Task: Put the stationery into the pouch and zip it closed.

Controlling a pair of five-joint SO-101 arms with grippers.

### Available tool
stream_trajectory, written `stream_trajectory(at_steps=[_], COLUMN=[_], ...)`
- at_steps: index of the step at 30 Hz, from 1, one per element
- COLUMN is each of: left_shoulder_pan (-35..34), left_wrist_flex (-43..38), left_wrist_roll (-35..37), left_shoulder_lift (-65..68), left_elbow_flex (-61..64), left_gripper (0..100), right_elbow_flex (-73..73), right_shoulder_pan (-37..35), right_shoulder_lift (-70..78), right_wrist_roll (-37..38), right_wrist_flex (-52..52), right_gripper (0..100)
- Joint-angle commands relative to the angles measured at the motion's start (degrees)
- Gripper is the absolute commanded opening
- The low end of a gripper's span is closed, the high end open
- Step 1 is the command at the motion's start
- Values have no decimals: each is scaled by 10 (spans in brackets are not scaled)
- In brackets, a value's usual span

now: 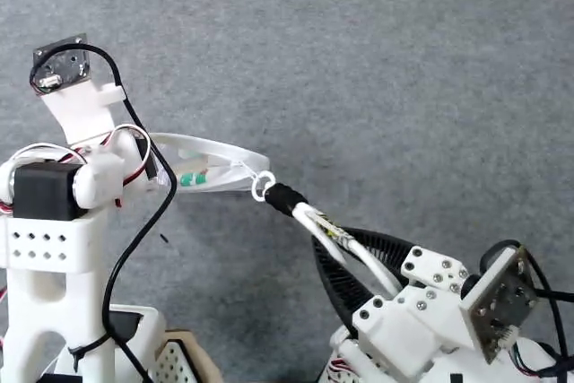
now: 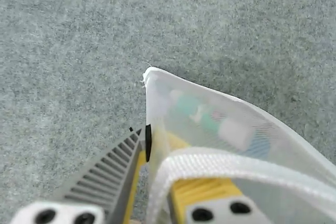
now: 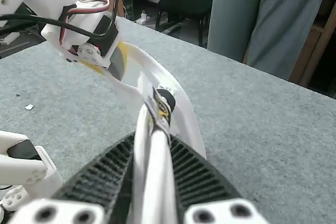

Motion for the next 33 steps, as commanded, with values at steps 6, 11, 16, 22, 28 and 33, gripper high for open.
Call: stream_trajectory(at_steps=[6, 11, 16, 22, 28, 33], left_shoulder_pan=[0, 0, 0, 0, 0, 0], left_wrist_flex=[-9, -9, -9, -9, -9, -9], left_wrist_roll=[2, 2, 2, 2, 2, 2], left_shoulder_lift=[-11, -11, -11, -11, -11, -11], left_elbow_flex=[-22, -22, -22, -22, -22, -22], left_gripper=[29, 29, 29, 29, 29, 29], right_elbow_flex=[-14, -14, -14, -15, -16, -14], right_shoulder_pan=[4, 4, 4, 4, 4, 5], right_shoulder_lift=[0, 0, 0, 0, -7, -30], right_wrist_roll=[4, 4, 4, 4, 4, 4], right_wrist_flex=[4, 18, 20, 20, 20, 16], right_gripper=[152, 152, 152, 152, 152, 44])
